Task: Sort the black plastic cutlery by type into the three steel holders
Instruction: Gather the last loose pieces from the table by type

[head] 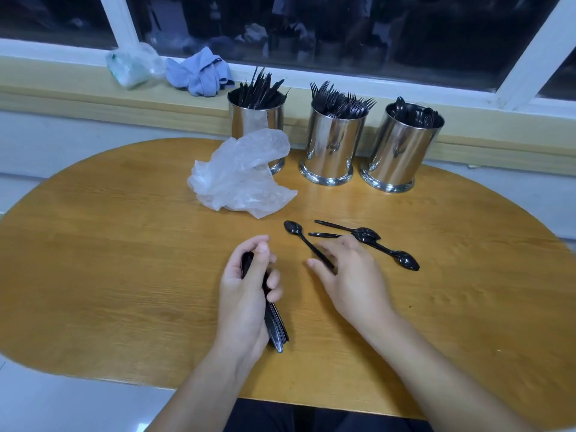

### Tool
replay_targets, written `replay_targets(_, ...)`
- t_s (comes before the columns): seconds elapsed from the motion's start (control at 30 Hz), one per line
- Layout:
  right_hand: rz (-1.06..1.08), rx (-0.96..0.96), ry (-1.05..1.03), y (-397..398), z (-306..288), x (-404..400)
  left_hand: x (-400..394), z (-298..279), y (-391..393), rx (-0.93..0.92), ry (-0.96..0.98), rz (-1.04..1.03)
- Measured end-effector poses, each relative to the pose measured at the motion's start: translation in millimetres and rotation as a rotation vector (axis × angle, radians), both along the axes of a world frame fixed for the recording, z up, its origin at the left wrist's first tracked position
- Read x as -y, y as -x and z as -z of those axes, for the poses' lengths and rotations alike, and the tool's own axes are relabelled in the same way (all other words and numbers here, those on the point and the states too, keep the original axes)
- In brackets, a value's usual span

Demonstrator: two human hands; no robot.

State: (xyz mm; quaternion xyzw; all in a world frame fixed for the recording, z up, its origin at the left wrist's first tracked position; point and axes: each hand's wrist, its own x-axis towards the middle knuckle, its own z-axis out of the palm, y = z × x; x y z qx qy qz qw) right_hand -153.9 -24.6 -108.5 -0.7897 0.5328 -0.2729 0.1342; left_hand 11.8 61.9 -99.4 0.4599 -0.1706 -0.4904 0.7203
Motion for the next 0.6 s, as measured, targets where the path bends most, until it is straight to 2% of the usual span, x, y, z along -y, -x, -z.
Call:
replay_targets(0.07, 0.038, -0.034, 0.011, -2, 10, 11, -1, -1, -2, -0.007, 0.023, 0.046)
replay_targets(0.23, 0.077, 0.040, 0.051, -2, 20, 7, 0, 0, -8, -0.060, 0.033, 0.056)
replay_targets(0.53, 0.081, -0.025, 0.011, 5, 9, -9, -4, -1, 1, 0.084, 0.052, 0.051)
replay_targets(0.6, 0.080, 0.027, -0.038, 10, 3, -21, -4, -2, 2, 0.089, 0.039, 0.031)
